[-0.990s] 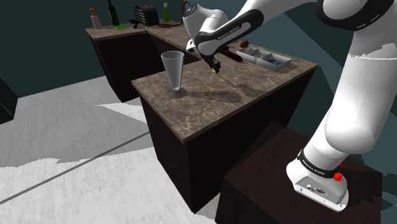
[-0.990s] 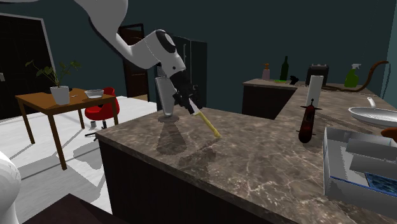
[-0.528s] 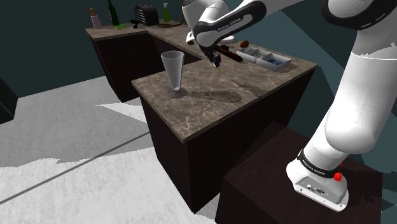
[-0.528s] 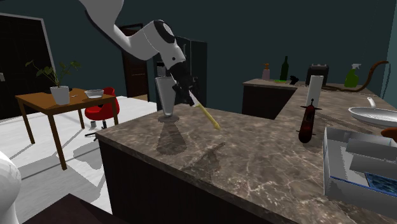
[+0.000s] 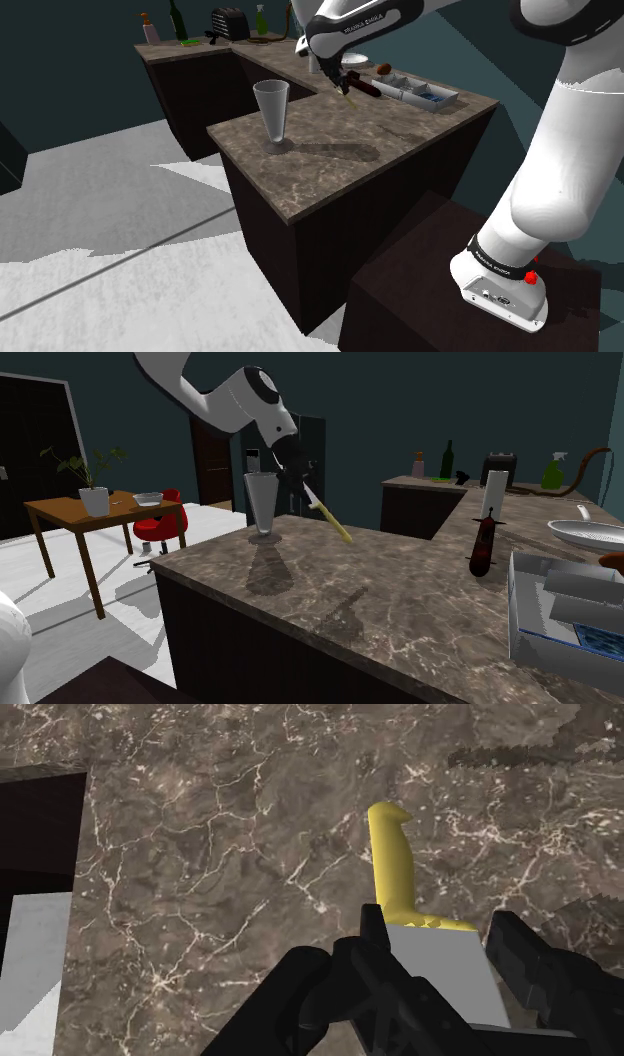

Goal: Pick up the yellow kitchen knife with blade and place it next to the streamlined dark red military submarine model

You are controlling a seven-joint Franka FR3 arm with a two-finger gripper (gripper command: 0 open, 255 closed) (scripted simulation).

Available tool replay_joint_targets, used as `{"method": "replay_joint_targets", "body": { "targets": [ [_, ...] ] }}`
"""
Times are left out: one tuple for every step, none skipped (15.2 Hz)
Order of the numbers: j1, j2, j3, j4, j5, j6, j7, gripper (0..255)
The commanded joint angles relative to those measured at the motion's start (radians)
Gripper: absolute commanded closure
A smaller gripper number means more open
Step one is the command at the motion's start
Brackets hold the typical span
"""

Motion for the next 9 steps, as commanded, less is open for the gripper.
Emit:
{"method": "replay_joint_targets", "body": {
  "targets": [
    [-0.023, -0.016, -0.016, -0.022, -0.003, 0.024, -0.031, 255],
    [-0.036, -0.020, -0.027, -0.028, -0.004, 0.039, -0.049, 255],
    [-0.050, -0.022, -0.037, -0.034, -0.005, 0.053, -0.067, 255],
    [-0.063, -0.024, -0.047, -0.038, -0.006, 0.068, -0.086, 255],
    [-0.077, -0.024, -0.057, -0.041, -0.006, 0.082, -0.105, 255],
    [-0.091, -0.024, -0.067, -0.042, -0.006, 0.096, -0.124, 255],
    [-0.104, -0.023, -0.077, -0.043, -0.006, 0.110, -0.143, 255],
    [-0.118, -0.020, -0.087, -0.042, -0.005, 0.123, -0.163, 255],
    [-0.132, -0.017, -0.096, -0.040, -0.004, 0.136, -0.183, 255]
  ]
}}
